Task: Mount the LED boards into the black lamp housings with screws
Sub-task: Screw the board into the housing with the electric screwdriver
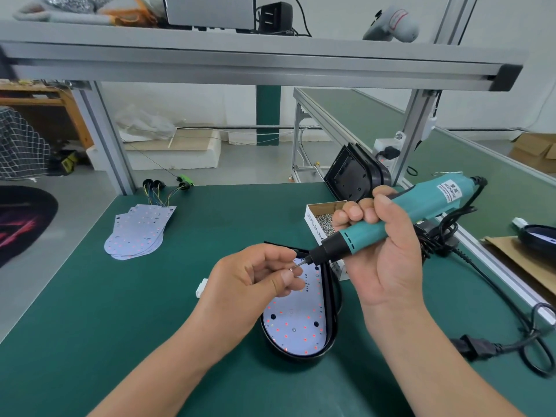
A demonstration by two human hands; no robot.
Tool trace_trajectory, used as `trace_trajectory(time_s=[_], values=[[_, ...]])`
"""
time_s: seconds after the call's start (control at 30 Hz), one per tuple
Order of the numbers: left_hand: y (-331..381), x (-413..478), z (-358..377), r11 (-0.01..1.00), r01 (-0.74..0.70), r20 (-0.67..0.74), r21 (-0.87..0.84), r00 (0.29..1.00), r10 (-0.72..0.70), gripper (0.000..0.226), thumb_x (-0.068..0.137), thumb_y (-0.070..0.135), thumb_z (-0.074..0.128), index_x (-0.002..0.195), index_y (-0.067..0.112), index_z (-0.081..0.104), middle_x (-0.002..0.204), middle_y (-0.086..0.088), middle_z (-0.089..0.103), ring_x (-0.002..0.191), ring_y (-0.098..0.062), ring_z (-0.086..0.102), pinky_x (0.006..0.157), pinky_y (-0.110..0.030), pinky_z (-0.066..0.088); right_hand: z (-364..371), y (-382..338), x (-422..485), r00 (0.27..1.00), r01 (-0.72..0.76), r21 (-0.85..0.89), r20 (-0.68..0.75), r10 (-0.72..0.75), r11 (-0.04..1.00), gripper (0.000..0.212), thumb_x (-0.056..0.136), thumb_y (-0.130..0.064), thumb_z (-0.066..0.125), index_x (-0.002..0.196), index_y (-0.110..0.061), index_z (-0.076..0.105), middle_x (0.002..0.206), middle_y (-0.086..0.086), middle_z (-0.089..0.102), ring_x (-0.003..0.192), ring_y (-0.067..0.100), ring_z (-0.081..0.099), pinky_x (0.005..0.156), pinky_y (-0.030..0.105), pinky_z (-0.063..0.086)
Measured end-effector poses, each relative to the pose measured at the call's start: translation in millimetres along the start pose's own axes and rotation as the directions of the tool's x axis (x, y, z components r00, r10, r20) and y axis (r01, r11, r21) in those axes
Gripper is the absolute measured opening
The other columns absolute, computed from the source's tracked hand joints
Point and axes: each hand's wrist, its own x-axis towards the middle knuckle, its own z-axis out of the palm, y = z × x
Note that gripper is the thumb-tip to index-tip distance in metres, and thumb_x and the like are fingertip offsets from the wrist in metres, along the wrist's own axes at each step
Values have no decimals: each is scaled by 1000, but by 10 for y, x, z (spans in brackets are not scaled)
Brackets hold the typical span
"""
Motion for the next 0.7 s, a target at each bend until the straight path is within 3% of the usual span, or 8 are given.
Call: trace_trajectory(time_s=[0.23, 0.43, 0.7], values=[[14, 14, 5, 998, 9, -20, 67, 1000, -7, 35, 97, -3, 73, 97, 32, 78, 97, -4, 82, 91, -24, 81, 78, -26, 62, -7, 8, -9, 999, 2, -31, 45, -1, 1000, 12, 99, -9, 57, 104, -19, 61, 71, -4, 47, 73, 17, 52, 78, 32, 50], [15, 19, 6, 998, 10, -33, 59, 999, -8, 30, 96, -4, 73, 95, 26, 78, 94, -6, 81, 89, -25, 81, 75, -24, 61, -25, 3, -7, 999, 0, -30, 42, 1, 1000, 12, 100, -8, 55, 104, -19, 61, 71, -4, 47, 73, 17, 52, 79, 33, 50], [23, 25, 6, 996, 5, -32, 89, 999, -2, 35, 96, -3, 73, 93, 31, 77, 93, -5, 81, 90, -24, 81, 75, -23, 60, -41, 21, -11, 999, 3, -29, 54, -1, 1000, 13, 100, -9, 56, 104, -19, 62, 72, -3, 47, 74, 17, 52, 80, 33, 51]])
